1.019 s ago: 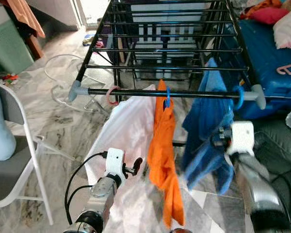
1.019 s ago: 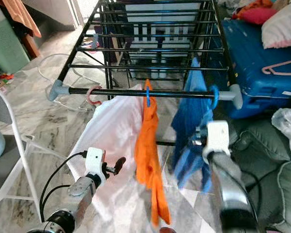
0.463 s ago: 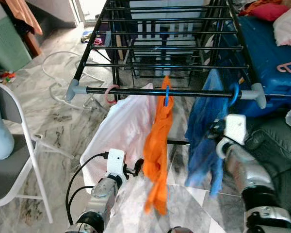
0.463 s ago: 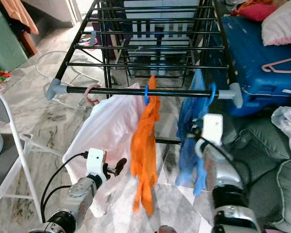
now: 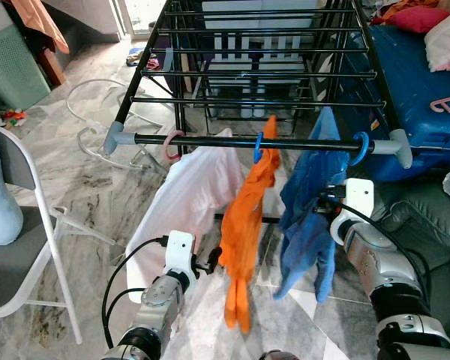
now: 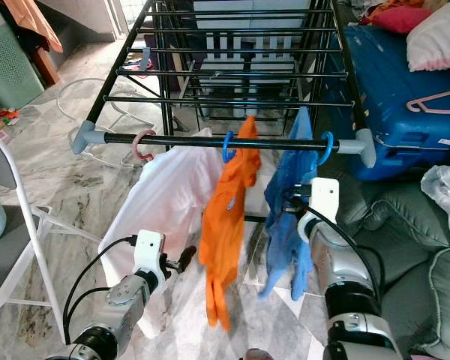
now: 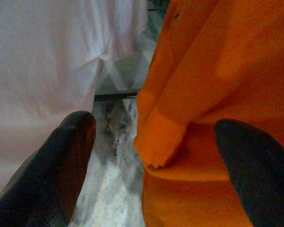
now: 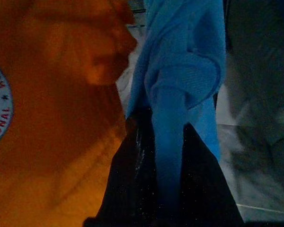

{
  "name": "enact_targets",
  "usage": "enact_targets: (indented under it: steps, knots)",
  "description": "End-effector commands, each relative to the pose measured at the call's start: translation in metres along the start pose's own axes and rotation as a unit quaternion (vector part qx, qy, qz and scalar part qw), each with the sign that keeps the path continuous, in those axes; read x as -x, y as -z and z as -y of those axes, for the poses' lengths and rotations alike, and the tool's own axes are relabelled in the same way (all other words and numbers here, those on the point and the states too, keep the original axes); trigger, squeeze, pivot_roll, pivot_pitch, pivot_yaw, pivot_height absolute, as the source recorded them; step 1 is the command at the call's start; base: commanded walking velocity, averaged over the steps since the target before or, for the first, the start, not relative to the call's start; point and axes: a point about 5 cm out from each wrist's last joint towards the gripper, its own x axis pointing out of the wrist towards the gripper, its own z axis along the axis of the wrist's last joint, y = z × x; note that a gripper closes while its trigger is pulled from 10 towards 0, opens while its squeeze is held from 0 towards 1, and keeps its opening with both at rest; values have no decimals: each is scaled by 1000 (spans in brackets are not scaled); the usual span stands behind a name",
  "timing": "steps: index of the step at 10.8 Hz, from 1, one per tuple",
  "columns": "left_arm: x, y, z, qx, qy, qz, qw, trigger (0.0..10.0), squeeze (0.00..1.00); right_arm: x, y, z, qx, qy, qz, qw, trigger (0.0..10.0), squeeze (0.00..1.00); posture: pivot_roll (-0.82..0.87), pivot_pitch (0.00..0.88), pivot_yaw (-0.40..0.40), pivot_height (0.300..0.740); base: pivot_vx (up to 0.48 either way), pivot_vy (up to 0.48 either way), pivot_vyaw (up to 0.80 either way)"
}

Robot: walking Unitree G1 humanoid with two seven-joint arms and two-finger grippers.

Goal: Hang hanger

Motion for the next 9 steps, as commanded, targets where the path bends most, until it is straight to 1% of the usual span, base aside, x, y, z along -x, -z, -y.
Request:
enact_targets:
  steps: [1, 2, 4, 5, 6, 7, 8, 9]
  knots:
    - [1, 3, -2, -2, -3, -9, 1000, 10000, 0, -2, 3, -10, -5, -20, -12, 1000, 10000, 600, -278, 98, 64, 740, 0, 0, 0]
    - [1, 3, -1, -1, -3, -10, 1000, 10000, 0, -1, 5, -10, 0, -20, -12, 1000, 10000, 1000, -276, 98, 61, 740, 0, 0, 0]
    - [1, 4, 0, 1, -4, -10, 1000, 10000, 0, 3, 7, -4, 25, -4, -5, 1000, 10000, 1000, -275, 98, 57, 740, 0, 0, 0]
    - [1, 5, -1, 4, -13, -13, 1000, 10000, 0, 9, 3, 8, 38, 32, 22, 999, 10000, 1000, -275, 98, 54, 740, 0, 0, 0]
    - [2, 7, -3, 2, -25, -22, 999, 10000, 0, 18, 2, 13, 46, 44, 40, 997, 10000, 1000, -279, 99, 53, 740, 0, 0, 0]
    - [3, 8, -4, -2, -30, -27, 999, 10000, 0, 29, 4, 14, 61, 53, 60, 995, 10000, 1000, -282, 100, 54, 740, 0, 0, 0]
    - [3, 9, -4, -3, -31, -28, 999, 10000, 0, 35, 5, 14, 71, 61, 73, 993, 10000, 1000, -286, 101, 53, 740, 0, 0, 0]
    - [2, 9, -4, -7, -31, -31, 999, 10000, 0, 43, 6, 12, 91, 71, 91, 989, 10000, 1000, -294, 102, 56, 740, 0, 0, 0]
